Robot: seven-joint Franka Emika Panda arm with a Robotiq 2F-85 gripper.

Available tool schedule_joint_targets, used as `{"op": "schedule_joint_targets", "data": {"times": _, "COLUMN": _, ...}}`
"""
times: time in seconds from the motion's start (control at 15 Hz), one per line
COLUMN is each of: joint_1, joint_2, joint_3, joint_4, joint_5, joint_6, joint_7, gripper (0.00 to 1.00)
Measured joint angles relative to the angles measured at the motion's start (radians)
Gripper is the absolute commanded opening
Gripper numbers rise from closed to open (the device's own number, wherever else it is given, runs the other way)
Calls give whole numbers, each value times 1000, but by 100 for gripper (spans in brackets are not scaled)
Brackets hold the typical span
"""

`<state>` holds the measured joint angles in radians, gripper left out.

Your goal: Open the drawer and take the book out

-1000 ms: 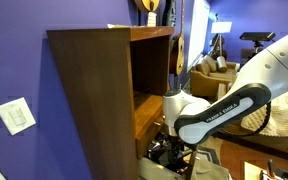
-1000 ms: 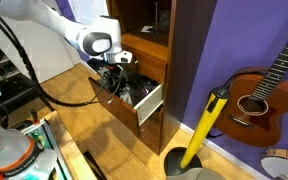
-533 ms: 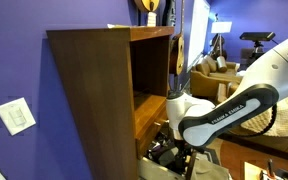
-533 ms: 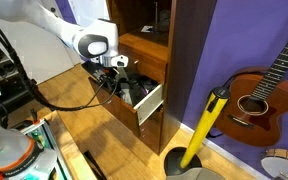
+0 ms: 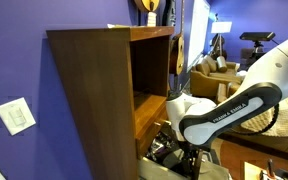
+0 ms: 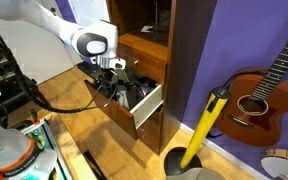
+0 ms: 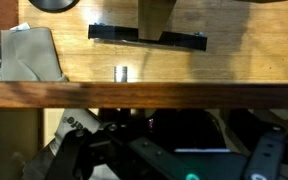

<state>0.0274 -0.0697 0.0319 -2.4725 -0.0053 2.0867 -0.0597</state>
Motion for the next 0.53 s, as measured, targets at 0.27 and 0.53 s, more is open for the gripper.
{"op": "schedule_joint_targets", "data": {"times": 0.27, "joint_1": 0, "joint_2": -3, "joint_3": 0, "joint_4": 1, "joint_5": -13, "joint_6": 3, "joint_7": 18, "gripper": 100}}
{"op": "schedule_joint_targets", "data": {"times": 0.53, "joint_1": 0, "joint_2": -6, "joint_3": 1, "joint_4": 1, "joint_5": -70, "joint_6": 100, "joint_7": 104, "gripper": 100}}
